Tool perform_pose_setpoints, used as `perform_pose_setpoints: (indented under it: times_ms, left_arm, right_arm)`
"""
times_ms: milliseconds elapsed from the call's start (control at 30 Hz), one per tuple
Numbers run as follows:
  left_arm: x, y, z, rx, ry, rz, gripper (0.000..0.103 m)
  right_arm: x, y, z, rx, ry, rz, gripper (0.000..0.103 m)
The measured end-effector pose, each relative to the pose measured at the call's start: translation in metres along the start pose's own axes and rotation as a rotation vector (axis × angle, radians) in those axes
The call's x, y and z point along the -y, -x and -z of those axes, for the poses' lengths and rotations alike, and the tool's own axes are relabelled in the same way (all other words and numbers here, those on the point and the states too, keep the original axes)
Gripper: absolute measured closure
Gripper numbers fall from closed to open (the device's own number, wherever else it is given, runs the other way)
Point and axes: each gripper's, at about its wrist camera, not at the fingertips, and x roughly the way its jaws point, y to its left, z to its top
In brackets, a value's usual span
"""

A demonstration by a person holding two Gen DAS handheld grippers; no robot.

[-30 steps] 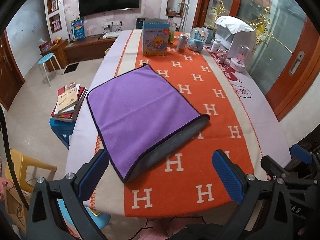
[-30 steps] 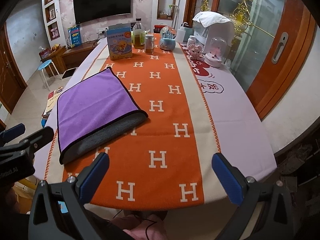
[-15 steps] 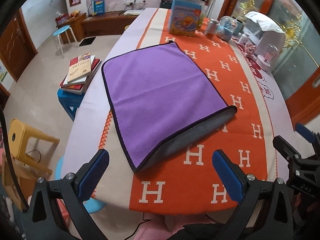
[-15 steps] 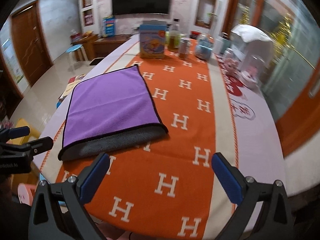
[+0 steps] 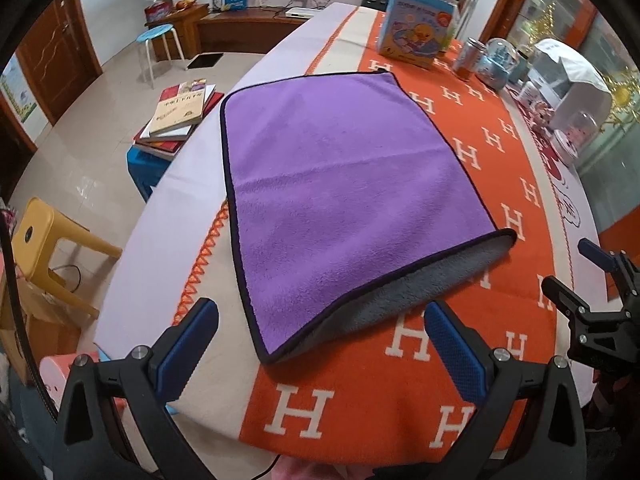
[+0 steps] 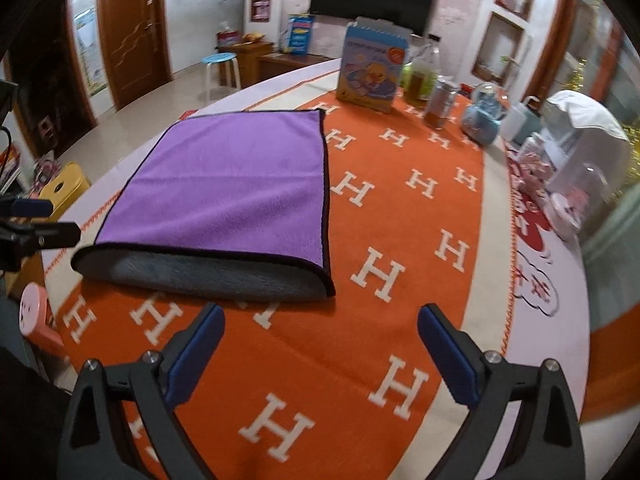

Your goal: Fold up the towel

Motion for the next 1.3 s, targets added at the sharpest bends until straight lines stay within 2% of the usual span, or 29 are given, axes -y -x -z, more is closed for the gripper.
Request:
perform_pose_setpoints:
  times_ms: [233,467,567,633,800,1033,1300]
  left_arm:
    - [-0.007,-0.031,0.010,-0.034,0.049,-0.033,0.001]
    - [-0.011,-0.052,0.015,-0.070,0.091,-0.038,0.011]
    - [-0.011,-0.058,0.014,-0.079,0.094,-0.026,0.022]
    - [-0.009,-0.061,0.014,-0.085,0.095,-0.020,0.036]
    - [-0.009,-0.065,0.011,-0.088,0.117,0.014,0.048]
    - [-0.017,-0.064,0.011,-0.093,0.154,0.046,0.076]
    - [-0.015,-0.065,0.011,-0.107,0.152,0.073,0.091]
  right_arm:
    - [0.011,-0.033,0.001,-0.001,0.028,-0.057,0.016]
    - [0.011,-0.060,0.000,-0.030,0.048,-0.105,0.033]
    - [0.010,-0.066,0.000,-0.039,0.054,-0.115,0.039]
    - [0.010,-0.070,-0.001,-0.042,0.054,-0.119,0.044]
    - [0.009,-0.073,-0.002,-0.042,0.064,-0.123,0.053]
    - [0.005,-0.074,-0.004,-0.040,0.084,-0.139,0.073]
    - [0.007,-0.073,-0.006,-0.041,0.082,-0.104,0.093]
